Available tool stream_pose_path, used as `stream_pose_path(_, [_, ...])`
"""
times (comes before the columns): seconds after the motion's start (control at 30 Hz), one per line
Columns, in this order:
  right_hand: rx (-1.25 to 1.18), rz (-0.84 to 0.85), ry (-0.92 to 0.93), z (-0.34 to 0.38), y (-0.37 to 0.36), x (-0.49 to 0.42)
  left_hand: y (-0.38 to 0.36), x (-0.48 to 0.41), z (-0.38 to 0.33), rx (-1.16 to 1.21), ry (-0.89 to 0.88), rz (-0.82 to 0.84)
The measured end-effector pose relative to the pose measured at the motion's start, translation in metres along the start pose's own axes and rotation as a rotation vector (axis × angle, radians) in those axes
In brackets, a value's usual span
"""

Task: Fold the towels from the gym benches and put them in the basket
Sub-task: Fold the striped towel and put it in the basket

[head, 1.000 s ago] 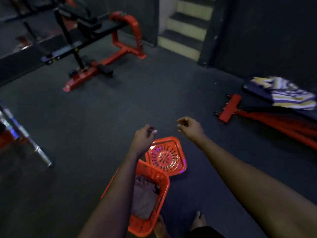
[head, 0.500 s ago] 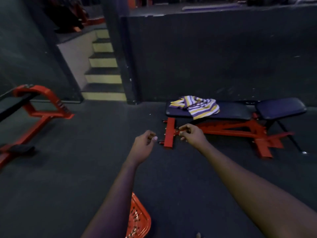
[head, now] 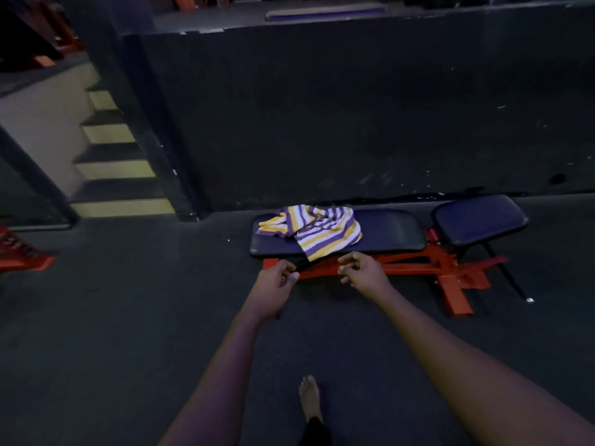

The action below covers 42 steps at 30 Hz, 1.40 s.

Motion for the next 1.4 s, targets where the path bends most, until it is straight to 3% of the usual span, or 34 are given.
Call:
stream_pose_path(0.4, [0.124, 0.03, -0.191, -0.065, 0.007, -0.256, -0.149, -0.238, 0.051, -0.011, 0.192, 0.155])
stream_pose_path(0.6, [0.214, 0.104, -0.248, -0.114, -0.007, -0.347, -0.225, -0.298, 0.082, -0.046, 0.303, 0.242])
stream_pose_path(0.8, [0.353, 0.34, -0.207, -0.213, -0.061, -0.472, -0.366, -0.346, 0.144, -0.104, 0.475, 0.295])
stream_pose_path(0.97, [0.505, 0.507, -0.165, -0.269, -0.093, -0.493, -0.452, -0.339, 0.169, -0.314, 0.471, 0.421])
stream_pose_path(1.13, [0.402, 0.52, -0.068, -0.262, -0.083, -0.512, -0.459, -0.351, 0.159, -0.473, 0.448, 0.305])
stream_pose_path(1.3, [0.241, 0.545, 0.006, -0.203, -0.061, -0.527, -0.406, -0.378, 0.113, -0.152, 0.537, 0.116])
stream_pose_path(1.4, [0.16, 0.585, 0.051, -0.157, -0.053, -0.527, -0.364, -0.402, 0.081, -0.075, 0.47, 0.015])
Point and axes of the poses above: each hand's wrist, its own x-axis away from the middle knuckle, its own y-axis out of the back of the hand, z = x × y, the point moved 8 cm from there along -x, towards the middle knuckle, and after that the axes turned 12 degrees about -z, right-handed, at the moved point
